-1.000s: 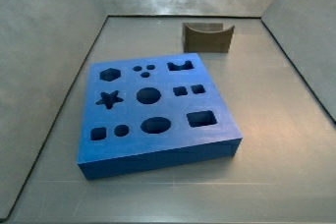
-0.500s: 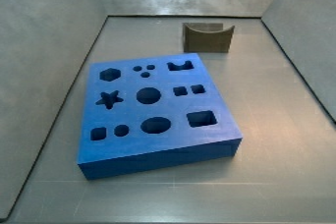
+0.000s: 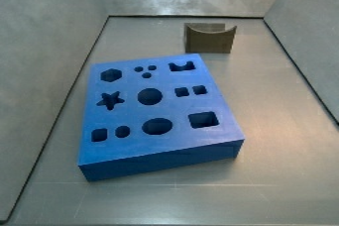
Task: Pick up the star object. Move up. Place the star object on the fixture. Regrasp the star object. Move to above the board. Insert the star object.
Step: Insert the star object.
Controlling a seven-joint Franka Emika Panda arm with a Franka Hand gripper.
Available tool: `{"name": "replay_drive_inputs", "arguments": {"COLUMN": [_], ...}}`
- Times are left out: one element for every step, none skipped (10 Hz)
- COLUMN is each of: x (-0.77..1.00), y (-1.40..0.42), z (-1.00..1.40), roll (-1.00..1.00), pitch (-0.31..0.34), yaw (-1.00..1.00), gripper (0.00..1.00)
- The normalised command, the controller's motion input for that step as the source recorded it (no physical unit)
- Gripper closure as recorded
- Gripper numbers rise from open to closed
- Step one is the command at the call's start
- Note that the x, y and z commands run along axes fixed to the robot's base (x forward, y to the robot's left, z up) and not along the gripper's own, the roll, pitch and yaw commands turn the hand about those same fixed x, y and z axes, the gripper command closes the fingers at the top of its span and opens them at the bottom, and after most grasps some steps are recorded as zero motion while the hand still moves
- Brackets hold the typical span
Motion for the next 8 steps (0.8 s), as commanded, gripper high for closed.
{"name": "replay_drive_inputs", "arguments": {"x": [0.01, 0.04, -0.02, -0.10, -0.01, 0.00, -0.11, -0.35], "y": [0.00, 0.00, 0.00, 0.00, -0.01, -0.04, -0.11, -0.08], "z": [-0.10, -0.01, 0.00, -0.24, -0.38, -0.44, -0.49, -0.54], "roll": [-0.02, -0.02, 0.00, 0.00, 0.00, -0.03, -0.09, -0.17], "pitch": [0.000, 0.000, 0.000, -0.134, -0.066, -0.009, 0.000, 0.003], "yaw": [-0.76, -0.37, 0.00, -0.36, -0.97, -1.00, -0.81, -0.42], "gripper": [1.00, 1.00, 1.00, 1.00, 1.00, 1.00, 1.00, 1.00]}}
